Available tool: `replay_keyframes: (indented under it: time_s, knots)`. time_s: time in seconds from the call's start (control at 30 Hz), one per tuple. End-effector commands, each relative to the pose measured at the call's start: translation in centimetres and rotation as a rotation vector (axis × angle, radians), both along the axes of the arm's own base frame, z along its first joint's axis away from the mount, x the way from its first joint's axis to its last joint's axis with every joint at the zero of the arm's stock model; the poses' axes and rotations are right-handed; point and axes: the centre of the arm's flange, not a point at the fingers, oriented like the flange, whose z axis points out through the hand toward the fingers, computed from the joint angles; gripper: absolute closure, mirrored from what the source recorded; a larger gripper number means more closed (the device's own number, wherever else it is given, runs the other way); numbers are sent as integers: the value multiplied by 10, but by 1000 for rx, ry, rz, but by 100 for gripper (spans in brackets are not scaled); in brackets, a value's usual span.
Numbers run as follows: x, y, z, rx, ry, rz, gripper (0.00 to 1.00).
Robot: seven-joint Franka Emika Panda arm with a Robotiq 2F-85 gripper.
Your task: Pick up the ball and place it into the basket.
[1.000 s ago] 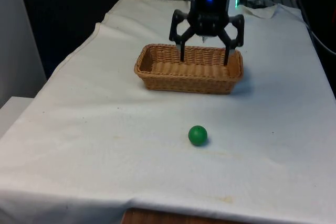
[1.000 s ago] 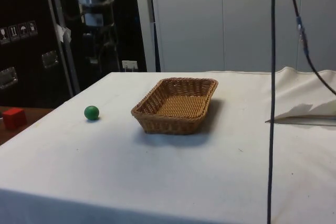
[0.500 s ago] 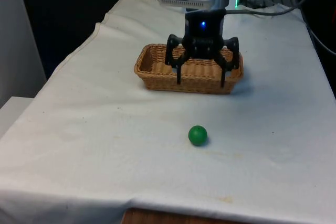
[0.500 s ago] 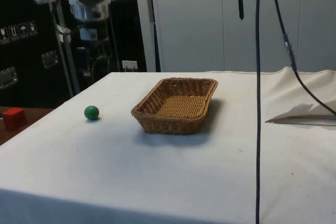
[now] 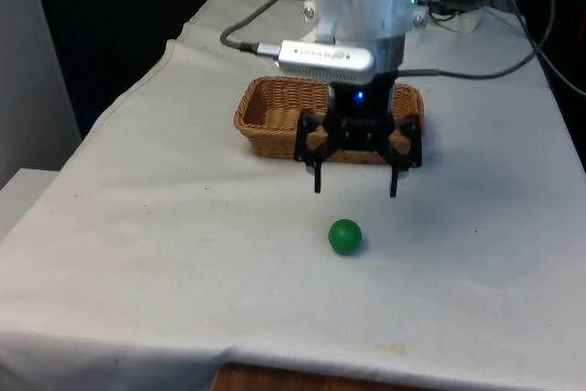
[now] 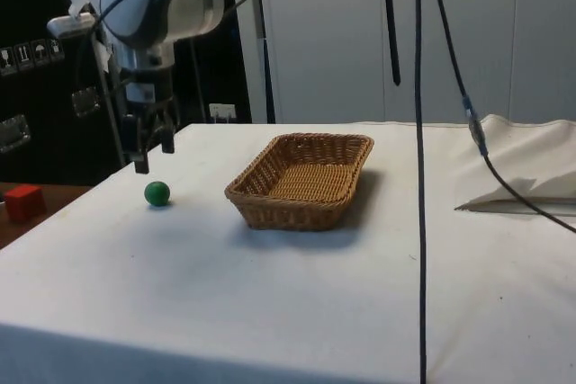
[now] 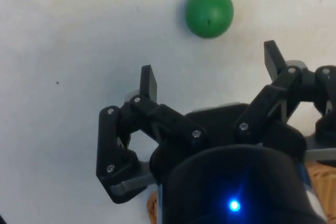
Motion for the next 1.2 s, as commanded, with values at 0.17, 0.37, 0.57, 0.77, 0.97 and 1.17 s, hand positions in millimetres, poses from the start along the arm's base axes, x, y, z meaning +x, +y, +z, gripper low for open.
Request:
replay_keyframes:
  time_s: [0.17, 0.37, 0.57, 0.77, 0.97, 1.17]
  knots:
    - [10, 2, -28, 8, -2, 5, 0]
    - [15, 0, -46, 11, -4, 8, 0]
    - [17, 1, -58, 24, -7, 12, 0]
    - [20, 1, -69, 35, -5, 12, 0]
    - [20, 2, -69, 27, -6, 13, 0]
    - [19, 3, -69, 22, -7, 13, 27]
